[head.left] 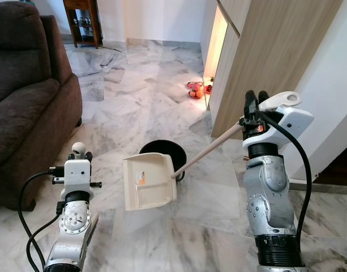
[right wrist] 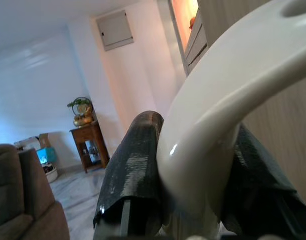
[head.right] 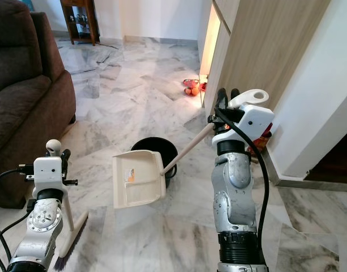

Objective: Sweep floor

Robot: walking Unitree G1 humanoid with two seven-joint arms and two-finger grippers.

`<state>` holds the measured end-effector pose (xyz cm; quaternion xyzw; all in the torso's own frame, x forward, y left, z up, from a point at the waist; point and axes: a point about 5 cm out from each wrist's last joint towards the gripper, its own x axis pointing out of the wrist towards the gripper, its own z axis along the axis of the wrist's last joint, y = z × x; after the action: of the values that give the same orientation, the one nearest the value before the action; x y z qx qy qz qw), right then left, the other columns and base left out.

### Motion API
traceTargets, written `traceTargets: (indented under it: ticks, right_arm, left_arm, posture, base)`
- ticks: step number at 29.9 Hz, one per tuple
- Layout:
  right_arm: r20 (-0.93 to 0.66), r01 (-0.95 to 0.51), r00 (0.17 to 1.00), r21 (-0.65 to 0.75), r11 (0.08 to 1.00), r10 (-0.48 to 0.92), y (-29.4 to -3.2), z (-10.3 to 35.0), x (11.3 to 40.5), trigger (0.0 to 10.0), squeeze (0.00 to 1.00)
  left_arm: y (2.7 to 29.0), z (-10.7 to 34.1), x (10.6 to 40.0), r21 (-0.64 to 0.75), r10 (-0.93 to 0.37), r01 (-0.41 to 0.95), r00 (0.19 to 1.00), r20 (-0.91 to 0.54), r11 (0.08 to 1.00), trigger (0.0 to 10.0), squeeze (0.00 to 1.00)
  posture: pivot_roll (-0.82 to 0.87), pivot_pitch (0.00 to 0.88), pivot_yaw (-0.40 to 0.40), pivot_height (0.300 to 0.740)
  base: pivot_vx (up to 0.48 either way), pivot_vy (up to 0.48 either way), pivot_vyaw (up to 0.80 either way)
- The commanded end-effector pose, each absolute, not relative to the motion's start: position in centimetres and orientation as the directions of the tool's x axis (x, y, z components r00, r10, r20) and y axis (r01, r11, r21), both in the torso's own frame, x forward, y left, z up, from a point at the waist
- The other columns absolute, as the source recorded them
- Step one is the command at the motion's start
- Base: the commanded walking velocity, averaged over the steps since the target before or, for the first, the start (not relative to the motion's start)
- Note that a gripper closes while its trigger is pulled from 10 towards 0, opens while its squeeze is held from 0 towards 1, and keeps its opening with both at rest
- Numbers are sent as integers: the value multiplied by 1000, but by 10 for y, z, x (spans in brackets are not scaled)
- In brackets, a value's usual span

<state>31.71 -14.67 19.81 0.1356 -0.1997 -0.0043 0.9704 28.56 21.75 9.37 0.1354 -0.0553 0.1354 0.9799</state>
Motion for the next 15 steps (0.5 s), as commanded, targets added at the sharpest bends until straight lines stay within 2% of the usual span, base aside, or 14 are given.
traceTargets:
  ticks: [1, 15]
  right_arm:
    - [471, -66, 879, 276, 959, -75, -146, 217, 316, 10000, 0]
    - [462, -70, 884, 272, 960, -66, -144, 214, 317, 10000, 0]
  left_arm:
    - [213, 108, 289, 260, 216, -270, 952, 219, 927, 10000, 0]
    - [209, 108, 290, 253, 213, -267, 952, 221, 930, 10000, 0]
  posture:
    - [87, 0, -38, 740]
    - [85, 0, -44, 740]
  base:
    - [285, 0, 0]
    - [327, 0, 0]
